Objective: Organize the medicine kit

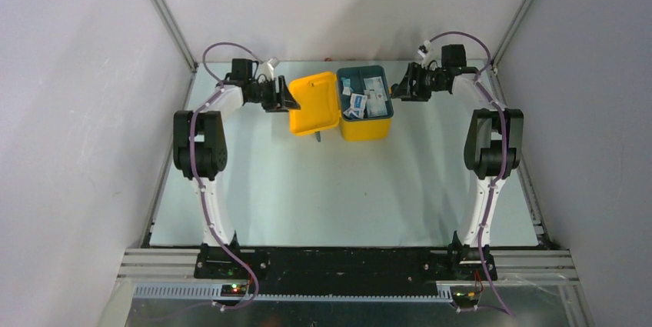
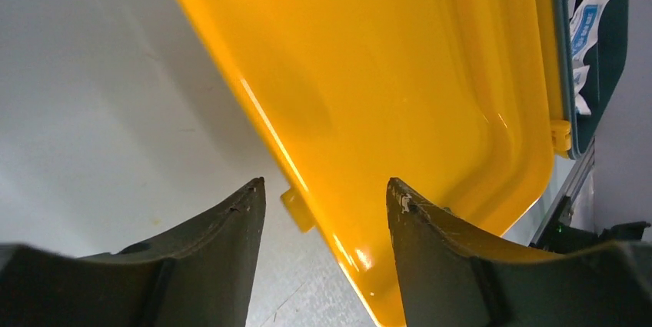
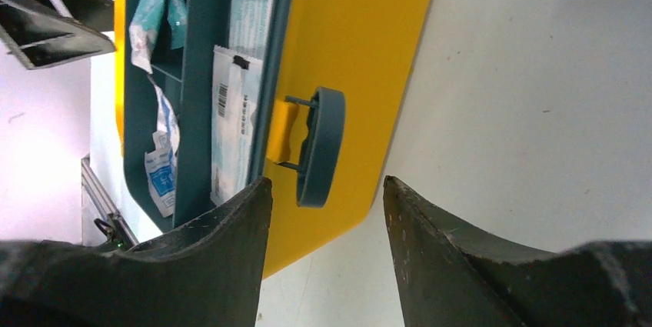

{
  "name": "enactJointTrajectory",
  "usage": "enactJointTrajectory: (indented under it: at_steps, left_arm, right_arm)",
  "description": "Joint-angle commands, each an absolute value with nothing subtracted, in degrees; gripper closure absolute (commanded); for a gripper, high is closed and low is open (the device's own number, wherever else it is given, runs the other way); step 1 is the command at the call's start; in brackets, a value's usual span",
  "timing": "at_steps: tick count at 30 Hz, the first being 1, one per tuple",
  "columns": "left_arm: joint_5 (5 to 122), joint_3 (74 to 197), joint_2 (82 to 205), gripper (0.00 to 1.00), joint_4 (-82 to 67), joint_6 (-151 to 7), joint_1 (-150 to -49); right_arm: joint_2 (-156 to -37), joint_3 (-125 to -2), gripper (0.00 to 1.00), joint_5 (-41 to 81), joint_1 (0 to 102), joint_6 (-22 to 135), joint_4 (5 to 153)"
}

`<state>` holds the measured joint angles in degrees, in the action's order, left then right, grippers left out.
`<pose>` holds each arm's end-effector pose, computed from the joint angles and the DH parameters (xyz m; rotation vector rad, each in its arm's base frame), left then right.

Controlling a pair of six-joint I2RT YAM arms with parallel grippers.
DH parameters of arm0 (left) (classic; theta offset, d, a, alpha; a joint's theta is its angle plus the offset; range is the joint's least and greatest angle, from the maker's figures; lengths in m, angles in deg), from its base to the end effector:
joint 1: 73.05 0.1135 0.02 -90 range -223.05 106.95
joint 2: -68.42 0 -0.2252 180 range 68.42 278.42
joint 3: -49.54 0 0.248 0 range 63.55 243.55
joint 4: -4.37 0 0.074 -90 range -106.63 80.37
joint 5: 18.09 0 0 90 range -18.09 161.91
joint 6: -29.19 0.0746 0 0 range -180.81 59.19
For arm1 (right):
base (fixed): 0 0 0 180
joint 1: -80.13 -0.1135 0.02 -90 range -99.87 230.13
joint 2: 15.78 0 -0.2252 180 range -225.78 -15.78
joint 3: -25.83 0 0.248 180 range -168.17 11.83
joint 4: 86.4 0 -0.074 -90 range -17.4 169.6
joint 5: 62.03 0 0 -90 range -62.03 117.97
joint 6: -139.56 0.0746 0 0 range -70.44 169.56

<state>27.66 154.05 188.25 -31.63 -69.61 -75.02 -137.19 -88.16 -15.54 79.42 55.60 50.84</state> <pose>0.4488 -0.0675 0.1439 0.1950 2.3689 -1.0300 0.4647 0.0571 0.1753 -0.2274 2.3367 0.9752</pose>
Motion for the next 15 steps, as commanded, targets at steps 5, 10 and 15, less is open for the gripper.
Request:
enactJointTrajectory:
  at_steps: [5,10,15]
  left_arm:
    - [20.75,159.9,191.11,0.44,-33.14,-65.15,-76.73]
    - [16.39,161.45,190.32,0.46,-33.07,-66.5,-76.62]
    - [14.31,162.49,188.57,0.4,-32.84,-68.36,-76.59]
  right_arm:
    - [-135.3,-87.98,0.41,-22.34,79.63,55.93,52.93]
    - [-135.03,-86.8,0.39,-24.62,79.64,56.27,54.24]
    - [-136.73,-87.02,0.34,-25.37,79.6,57.67,55.52]
